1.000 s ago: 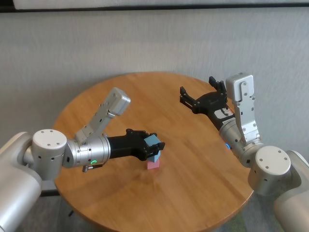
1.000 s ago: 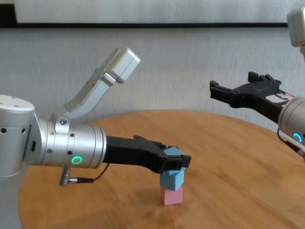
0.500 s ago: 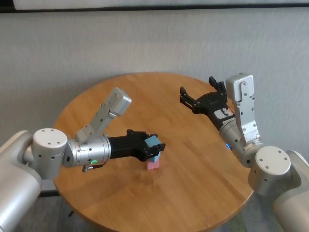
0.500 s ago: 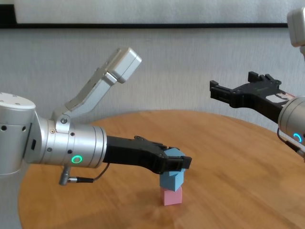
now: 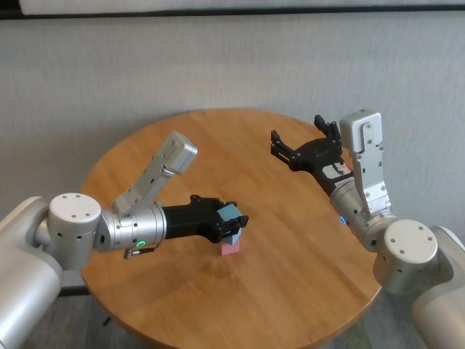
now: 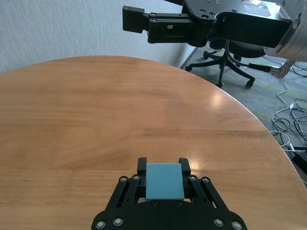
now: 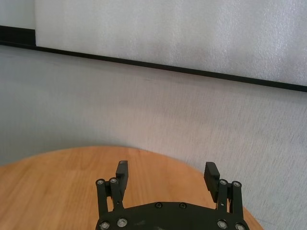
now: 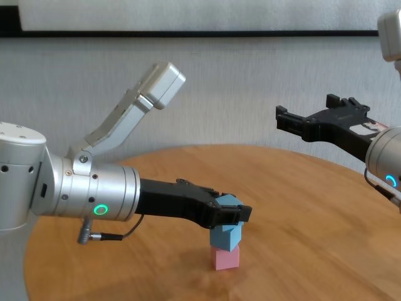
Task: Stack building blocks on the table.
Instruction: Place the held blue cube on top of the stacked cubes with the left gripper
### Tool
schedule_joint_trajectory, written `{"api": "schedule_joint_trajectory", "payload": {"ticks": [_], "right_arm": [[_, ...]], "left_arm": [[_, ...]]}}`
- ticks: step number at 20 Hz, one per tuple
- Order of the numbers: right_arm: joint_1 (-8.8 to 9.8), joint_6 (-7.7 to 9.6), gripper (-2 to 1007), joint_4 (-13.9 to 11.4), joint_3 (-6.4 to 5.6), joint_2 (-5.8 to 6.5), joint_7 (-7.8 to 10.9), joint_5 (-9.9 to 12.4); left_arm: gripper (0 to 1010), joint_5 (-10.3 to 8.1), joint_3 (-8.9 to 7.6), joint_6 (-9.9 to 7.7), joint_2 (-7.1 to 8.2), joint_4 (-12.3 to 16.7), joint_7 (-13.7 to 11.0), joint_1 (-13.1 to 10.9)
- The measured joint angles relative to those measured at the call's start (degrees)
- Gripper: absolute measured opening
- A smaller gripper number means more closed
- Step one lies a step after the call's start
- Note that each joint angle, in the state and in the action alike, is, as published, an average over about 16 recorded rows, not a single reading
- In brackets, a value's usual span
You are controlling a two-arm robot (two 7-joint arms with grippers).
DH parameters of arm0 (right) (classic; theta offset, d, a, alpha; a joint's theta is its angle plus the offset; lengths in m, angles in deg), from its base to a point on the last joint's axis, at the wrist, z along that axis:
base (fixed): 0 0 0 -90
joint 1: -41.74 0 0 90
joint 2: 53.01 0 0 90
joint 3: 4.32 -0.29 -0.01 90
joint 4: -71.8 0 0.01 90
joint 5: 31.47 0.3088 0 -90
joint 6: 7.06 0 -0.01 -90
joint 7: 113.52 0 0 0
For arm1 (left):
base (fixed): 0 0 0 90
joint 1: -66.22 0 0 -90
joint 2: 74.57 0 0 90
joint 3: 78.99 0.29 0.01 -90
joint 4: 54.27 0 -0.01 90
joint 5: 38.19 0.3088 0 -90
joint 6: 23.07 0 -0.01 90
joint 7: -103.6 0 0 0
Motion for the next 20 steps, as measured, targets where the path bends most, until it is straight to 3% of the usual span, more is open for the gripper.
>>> {"api": "schedule_joint_trajectory", "payload": {"ticks": [8, 20], "right_arm": [[0.0, 0.0, 1000, 0.0, 0.0, 0.0, 0.0, 0.0], [0.0, 0.0, 1001, 0.0, 0.0, 0.0, 0.0, 0.0]], "left_arm": [[526, 0.02, -0.2, 0.04, -0.06, 0.0, 0.0, -0.1], [873, -0.75, -0.68, 0.66, 0.06, 0.7, 0.5, -0.5]]}}
